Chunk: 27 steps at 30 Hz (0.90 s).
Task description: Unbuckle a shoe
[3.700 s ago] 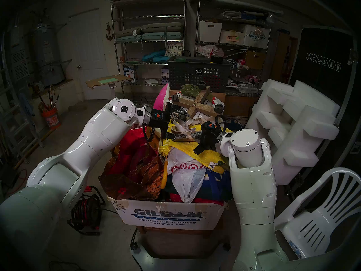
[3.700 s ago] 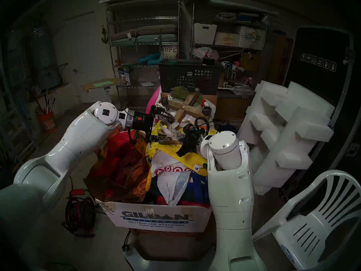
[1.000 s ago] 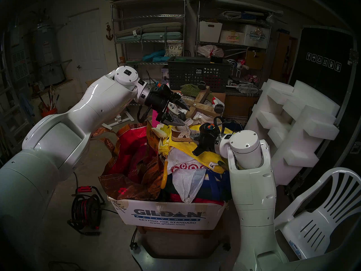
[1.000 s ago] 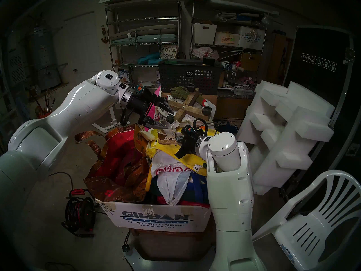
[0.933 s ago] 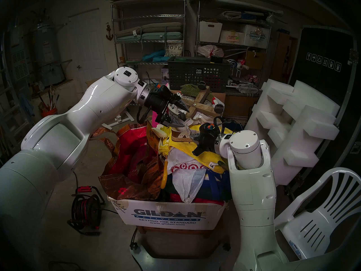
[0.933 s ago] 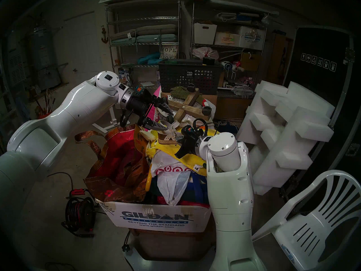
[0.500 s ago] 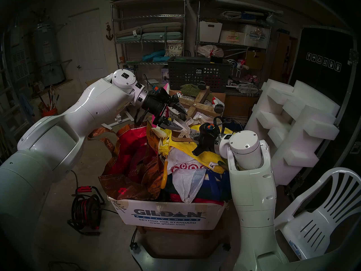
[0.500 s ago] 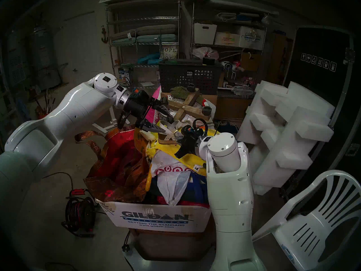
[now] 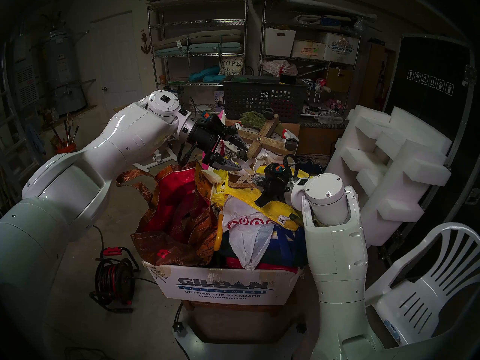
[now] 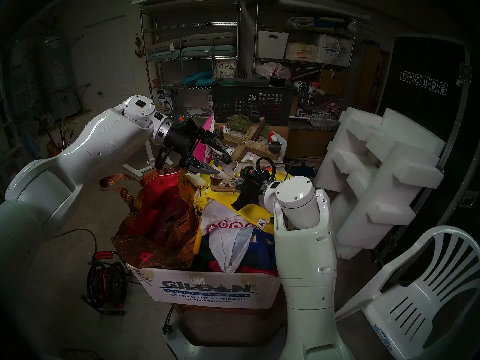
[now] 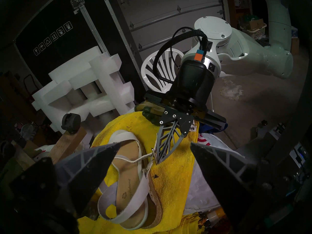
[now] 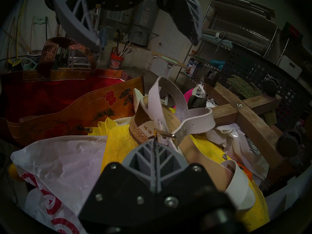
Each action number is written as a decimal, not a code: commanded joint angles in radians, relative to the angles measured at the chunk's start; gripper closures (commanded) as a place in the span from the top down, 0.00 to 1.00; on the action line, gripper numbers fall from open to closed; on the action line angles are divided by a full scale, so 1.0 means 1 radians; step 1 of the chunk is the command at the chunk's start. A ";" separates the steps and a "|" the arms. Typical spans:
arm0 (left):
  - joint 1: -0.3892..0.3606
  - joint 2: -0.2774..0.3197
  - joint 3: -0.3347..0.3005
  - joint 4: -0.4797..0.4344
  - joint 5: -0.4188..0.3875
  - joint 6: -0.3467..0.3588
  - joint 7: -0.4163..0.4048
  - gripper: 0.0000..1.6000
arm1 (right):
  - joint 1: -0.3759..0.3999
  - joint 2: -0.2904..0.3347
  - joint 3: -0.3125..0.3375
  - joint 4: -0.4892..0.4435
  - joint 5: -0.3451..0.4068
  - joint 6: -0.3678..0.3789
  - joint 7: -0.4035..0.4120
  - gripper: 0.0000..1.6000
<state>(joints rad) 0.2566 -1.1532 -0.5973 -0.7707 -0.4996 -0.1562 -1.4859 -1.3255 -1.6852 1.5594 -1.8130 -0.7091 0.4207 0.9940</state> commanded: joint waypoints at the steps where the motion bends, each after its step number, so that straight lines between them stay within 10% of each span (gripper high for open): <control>1: -0.025 -0.003 -0.006 -0.001 -0.011 -0.003 0.002 0.94 | 0.010 0.000 -0.004 -0.022 0.008 0.004 0.000 0.00; 27: -0.027 -0.003 -0.002 -0.001 -0.014 -0.003 0.002 0.94 | 0.009 -0.001 -0.004 -0.022 0.007 0.004 0.000 0.00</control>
<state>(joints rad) 0.2548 -1.1533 -0.5932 -0.7706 -0.5038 -0.1556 -1.4859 -1.3271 -1.6849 1.5589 -1.8137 -0.7082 0.4224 0.9930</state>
